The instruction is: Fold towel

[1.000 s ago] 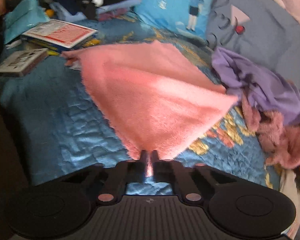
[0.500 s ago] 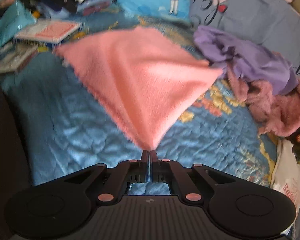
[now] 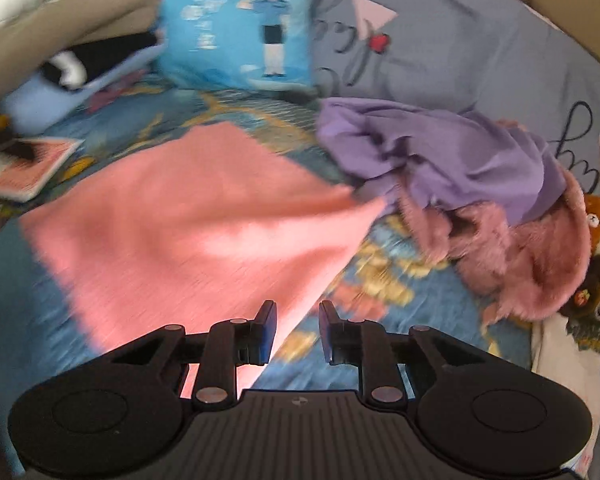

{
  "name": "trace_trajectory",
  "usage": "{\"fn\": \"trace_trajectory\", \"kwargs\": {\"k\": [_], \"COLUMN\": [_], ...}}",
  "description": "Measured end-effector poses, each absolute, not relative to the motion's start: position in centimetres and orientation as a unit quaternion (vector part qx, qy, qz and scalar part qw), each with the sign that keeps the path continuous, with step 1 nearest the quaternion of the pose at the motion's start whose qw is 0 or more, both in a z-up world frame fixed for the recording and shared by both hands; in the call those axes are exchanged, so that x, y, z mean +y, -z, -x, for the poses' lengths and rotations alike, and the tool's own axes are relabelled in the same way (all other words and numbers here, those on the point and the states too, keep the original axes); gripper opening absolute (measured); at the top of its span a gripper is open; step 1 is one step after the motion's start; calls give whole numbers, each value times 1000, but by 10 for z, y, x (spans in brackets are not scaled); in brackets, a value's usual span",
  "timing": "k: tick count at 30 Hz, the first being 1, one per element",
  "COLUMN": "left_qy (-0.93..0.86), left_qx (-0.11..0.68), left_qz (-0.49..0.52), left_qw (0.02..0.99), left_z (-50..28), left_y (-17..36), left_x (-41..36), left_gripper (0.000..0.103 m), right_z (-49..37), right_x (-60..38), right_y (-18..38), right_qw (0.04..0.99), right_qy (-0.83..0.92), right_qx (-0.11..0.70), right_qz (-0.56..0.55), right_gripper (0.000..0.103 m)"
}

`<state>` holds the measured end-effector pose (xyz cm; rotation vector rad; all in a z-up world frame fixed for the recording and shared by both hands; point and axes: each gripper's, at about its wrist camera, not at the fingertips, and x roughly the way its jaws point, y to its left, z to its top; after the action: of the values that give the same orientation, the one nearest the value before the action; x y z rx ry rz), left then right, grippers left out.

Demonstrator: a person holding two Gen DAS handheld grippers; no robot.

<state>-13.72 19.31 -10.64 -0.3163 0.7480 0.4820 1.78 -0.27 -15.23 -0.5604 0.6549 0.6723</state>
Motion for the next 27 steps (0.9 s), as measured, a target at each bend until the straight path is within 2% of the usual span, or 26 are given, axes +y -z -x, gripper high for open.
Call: {"fn": "trace_trajectory", "kwargs": {"k": [7, 8, 9, 15, 22, 25, 27], "left_qy": [-224, -222, -221, -210, -210, -210, -209], "left_qx": [366, 366, 367, 370, 372, 374, 376], "left_qz": [157, 158, 159, 150, 144, 143, 143], "left_qw": [890, 890, 890, 892, 893, 892, 891], "left_z": [129, 128, 126, 120, 120, 119, 118], "left_y": [109, 109, 109, 110, 110, 111, 112], "left_x": [193, 193, 193, 187, 184, 184, 184], "left_gripper": [45, 45, 45, 49, 50, 50, 50], "right_z": [-92, -99, -103, -109, -119, -118, -118], "right_x": [17, 18, 16, -12, -44, -51, -41], "right_y": [176, 180, 181, 181, 184, 172, 165], "right_qw": [849, 844, 843, 860, 866, 873, 878], "right_qy": [-295, -297, -294, -247, -216, -249, -263], "right_qx": [390, 406, 413, 418, 433, 415, 393], "right_qz": [201, 188, 180, 155, 121, 66, 69], "right_gripper": [20, 8, 2, 1, 0, 6, 8]}}
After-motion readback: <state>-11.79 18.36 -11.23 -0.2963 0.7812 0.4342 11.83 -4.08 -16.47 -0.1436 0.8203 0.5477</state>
